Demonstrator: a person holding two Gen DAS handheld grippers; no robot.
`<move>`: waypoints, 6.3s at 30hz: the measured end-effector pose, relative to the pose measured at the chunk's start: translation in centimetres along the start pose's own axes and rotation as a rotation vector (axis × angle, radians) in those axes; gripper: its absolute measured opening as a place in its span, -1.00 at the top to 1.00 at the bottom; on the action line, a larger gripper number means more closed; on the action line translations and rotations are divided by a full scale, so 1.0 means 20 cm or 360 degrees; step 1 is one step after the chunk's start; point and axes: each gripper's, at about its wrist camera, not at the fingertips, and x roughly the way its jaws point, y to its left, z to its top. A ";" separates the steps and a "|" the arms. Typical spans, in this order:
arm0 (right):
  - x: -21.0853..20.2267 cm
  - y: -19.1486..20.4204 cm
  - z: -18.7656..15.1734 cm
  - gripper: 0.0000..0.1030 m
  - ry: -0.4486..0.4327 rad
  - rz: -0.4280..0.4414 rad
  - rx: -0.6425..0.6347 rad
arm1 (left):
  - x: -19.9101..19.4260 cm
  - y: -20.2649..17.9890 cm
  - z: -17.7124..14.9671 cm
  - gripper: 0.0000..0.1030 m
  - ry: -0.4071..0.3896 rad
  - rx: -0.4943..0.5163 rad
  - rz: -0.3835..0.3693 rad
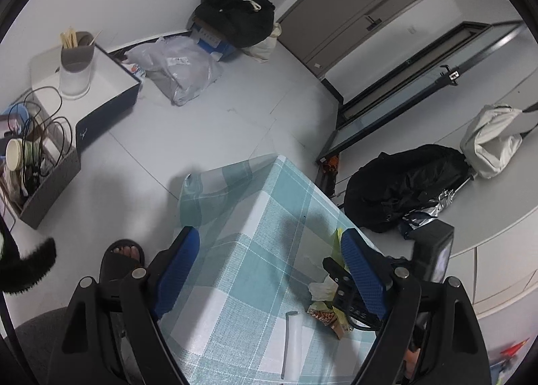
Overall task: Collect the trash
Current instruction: 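Grasp the yellow printed plastic bag with the right gripper, then grasp the yellow snack bag with the left gripper while right holds its bag, then lift the yellow snack bag with the left gripper off the table, then carry yellow bag in left gripper while right carries its bag to bin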
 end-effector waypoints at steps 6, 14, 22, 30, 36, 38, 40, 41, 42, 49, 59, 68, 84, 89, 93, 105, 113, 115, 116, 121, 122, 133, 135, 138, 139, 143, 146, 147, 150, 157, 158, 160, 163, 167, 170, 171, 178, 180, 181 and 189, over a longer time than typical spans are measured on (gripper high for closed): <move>0.03 -0.01 0.00 0.40 0.0055 -0.0092 -0.0062 | -0.01 0.00 0.01 -0.63 -0.0005 -0.0017 -0.0019; -0.06 -0.05 -0.03 0.87 -0.0009 -0.0079 -0.0112 | 0.01 0.01 0.01 -0.63 0.0008 -0.0034 -0.0034; -0.29 -0.19 -0.10 0.95 -0.0173 -0.0192 -0.0033 | 0.03 -0.04 0.00 -0.63 0.0007 0.0018 -0.0006; -0.62 -0.33 -0.27 0.95 -0.0370 -0.0114 0.0154 | 0.05 -0.15 -0.08 -0.63 0.0041 0.0247 0.0069; -0.78 -0.41 -0.49 0.95 -0.0483 0.0035 0.0424 | 0.09 -0.26 -0.23 -0.63 0.0097 0.0496 0.0162; -0.82 -0.44 -0.58 0.95 -0.0535 0.0112 0.0539 | 0.09 -0.30 -0.27 -0.63 0.0103 0.0585 0.0194; -0.85 -0.48 -0.67 0.95 -0.0609 0.0160 0.0627 | 0.07 -0.37 -0.32 -0.63 0.0061 0.0727 0.0259; -0.86 -0.51 -0.72 0.95 -0.0649 0.0191 0.0690 | 0.07 -0.39 -0.34 -0.63 0.0049 0.0783 0.0276; -0.86 -0.53 -0.75 0.95 -0.0661 0.0207 0.0727 | 0.07 -0.44 -0.37 -0.63 0.0037 0.0861 0.0308; -0.80 -0.69 -0.98 0.95 -0.0766 0.0309 0.0986 | 0.20 -0.60 -0.45 -0.63 0.0251 0.1034 0.0282; -0.73 -0.86 -1.13 0.95 -0.0846 0.0436 0.1193 | 0.50 -0.88 -0.60 -0.63 0.0566 0.1528 0.0419; -0.69 -0.95 -1.17 0.95 -0.0822 0.0445 0.1283 | 0.73 -0.87 -0.58 -0.63 0.0851 0.1662 0.0557; -0.67 -0.95 -1.15 0.95 -0.0818 0.0454 0.1299 | 0.76 -0.92 -0.65 -0.19 0.0959 0.1852 0.0550; -0.67 -0.95 -1.16 0.95 -0.0814 0.0450 0.1318 | 0.73 -0.94 -0.66 0.07 0.0939 0.1859 0.0567; -0.67 -0.95 -1.17 0.95 -0.0811 0.0445 0.1320 | 0.72 -0.94 -0.66 0.34 0.0921 0.1829 0.0581; -0.67 -0.96 -1.18 0.94 -0.0799 0.0435 0.1353 | 0.65 -0.98 -0.59 0.66 0.0842 0.1665 0.0491; -0.66 -0.96 -1.19 0.95 -0.0779 0.0432 0.1377 | 0.63 -0.94 -0.49 0.66 0.0896 0.1331 0.0295; -0.66 -0.95 -1.19 0.95 -0.0777 0.0427 0.1375 | 0.63 -0.93 -0.47 0.66 0.0920 0.1237 0.0241; -0.66 -0.95 -1.19 0.94 -0.0776 0.0424 0.1375 | 0.63 -0.92 -0.45 0.66 0.0928 0.1199 0.0221; -0.65 -0.95 -1.18 0.94 -0.0763 0.0418 0.1368 | 0.60 -0.88 -0.42 0.78 0.0887 0.1109 0.0198; -0.65 -0.95 -1.18 0.94 -0.0764 0.0418 0.1364 | 0.59 -0.88 -0.42 0.79 0.0879 0.1097 0.0199; -0.66 -0.90 -1.17 0.95 -0.0784 0.0426 0.1322 | 0.47 -0.80 -0.39 0.89 0.0731 0.1007 0.0105; -0.66 -0.90 -1.18 0.95 -0.0781 0.0424 0.1328 | 0.45 -0.78 -0.39 0.91 0.0713 0.0970 0.0085; -0.67 -0.89 -1.18 0.95 -0.0791 0.0409 0.1322 | 0.40 -0.76 -0.40 0.92 0.0669 0.0943 0.0055; -0.68 -0.88 -1.18 0.95 -0.0794 0.0412 0.1311 | 0.38 -0.75 -0.40 0.92 0.0654 0.0940 0.0035; -0.71 -0.84 -1.15 0.96 -0.0799 0.0424 0.1229 | 0.28 -0.77 -0.41 0.92 0.0582 0.0996 0.0005; -0.75 -0.80 -1.13 0.96 -0.0813 0.0443 0.1197 | 0.22 -0.77 -0.41 0.92 0.0529 0.0996 -0.0029; -0.77 -0.79 -1.12 0.96 -0.0816 0.0442 0.1189 | 0.19 -0.76 -0.41 0.92 0.0513 0.0982 -0.0048; -0.81 -0.74 -1.10 0.96 -0.0813 0.0438 0.1163 | 0.12 -0.76 -0.41 0.92 0.0467 0.0964 -0.0085; -0.97 -0.63 -1.07 0.96 -0.0837 0.0396 0.1095 | -0.03 -0.77 -0.42 0.92 0.0331 0.0961 -0.0112; -0.99 -0.62 -1.06 0.96 -0.0838 0.0395 0.1088 | -0.05 -0.78 -0.43 0.92 0.0311 0.0972 -0.0121; -1.03 -0.60 -1.03 0.96 -0.0850 0.0378 0.1072 | -0.09 -0.78 -0.44 0.92 0.0283 0.0978 -0.0146; -1.10 -0.60 -0.99 0.96 -0.0871 0.0362 0.1050 | -0.13 -0.77 -0.46 0.92 0.0255 0.0976 -0.0175; -1.18 -0.58 -0.97 0.96 -0.0899 0.0333 0.1029 | -0.18 -0.77 -0.46 0.92 0.0215 0.0944 -0.0197; -1.26 -0.58 -0.97 0.96 -0.0920 0.0315 0.0999 | -0.23 -0.81 -0.47 0.92 0.0173 0.0962 -0.0219; -1.28 -0.58 -0.97 0.96 -0.0932 0.0307 0.0987 | -0.25 -0.82 -0.47 0.92 0.0166 0.0965 -0.0231; -1.48 -0.64 -1.02 0.96 -0.1038 0.0248 0.0968 | -0.26 -0.95 -0.54 0.92 0.0163 0.1042 -0.0283; -1.53 -0.67 -1.05 0.96 -0.1059 0.0232 0.0975 | -0.26 -0.99 -0.56 0.92 0.0168 0.1062 -0.0308; -1.55 -0.68 -1.07 0.96 -0.1066 0.0218 0.0980 | -0.26 -1.01 -0.58 0.92 0.0174 0.1072 -0.0322; -1.64 -0.86 -1.29 0.96 -0.1024 0.0011 0.1040 | -0.21 -1.29 -0.70 0.92 0.0223 0.1185 -0.0445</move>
